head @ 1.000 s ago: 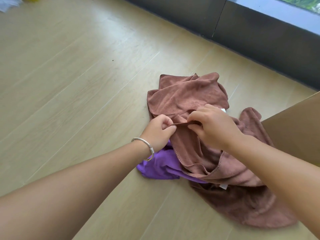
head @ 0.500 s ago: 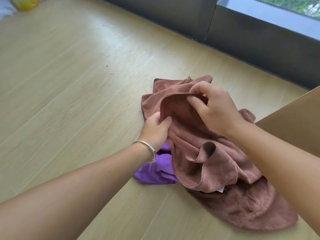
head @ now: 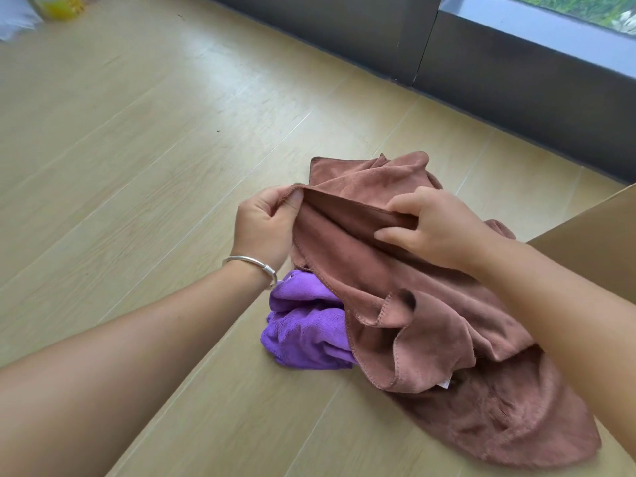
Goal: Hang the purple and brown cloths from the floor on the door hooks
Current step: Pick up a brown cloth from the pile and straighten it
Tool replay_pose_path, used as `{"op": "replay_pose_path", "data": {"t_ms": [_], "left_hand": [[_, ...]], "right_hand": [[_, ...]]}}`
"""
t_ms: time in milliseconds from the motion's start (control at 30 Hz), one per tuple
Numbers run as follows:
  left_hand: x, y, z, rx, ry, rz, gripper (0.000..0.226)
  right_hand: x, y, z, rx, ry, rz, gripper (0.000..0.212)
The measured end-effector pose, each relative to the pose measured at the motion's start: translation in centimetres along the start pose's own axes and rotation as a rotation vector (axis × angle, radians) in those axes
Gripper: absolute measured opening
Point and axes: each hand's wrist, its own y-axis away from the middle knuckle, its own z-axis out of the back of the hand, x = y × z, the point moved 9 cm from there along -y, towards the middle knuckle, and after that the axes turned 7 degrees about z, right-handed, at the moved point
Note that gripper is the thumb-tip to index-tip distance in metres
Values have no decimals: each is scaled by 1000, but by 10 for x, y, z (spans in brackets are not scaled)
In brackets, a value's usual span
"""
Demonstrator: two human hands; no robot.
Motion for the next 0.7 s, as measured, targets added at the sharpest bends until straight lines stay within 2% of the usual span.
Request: {"op": "replay_pose_path", "data": {"t_ms": [133, 267, 467, 567, 700], "left_hand": [[20, -20, 54, -183, -30, 61, 15], [36, -27, 93, -284, -78, 107, 13], [35, -25, 132, -475, -113, 84, 17], [31, -20, 140, -510, -145, 71, 14], [23, -16, 145, -455, -240, 65, 11]], "right_hand": [[-17, 3, 12, -12, 23, -49, 15], [-22, 8, 16, -59, -5, -84, 11], [-22, 10, 25, -149, 52, -106, 9], [-12, 5, 24, -186, 30, -57, 7], [0, -3, 26, -240, 28, -2, 8]]}}
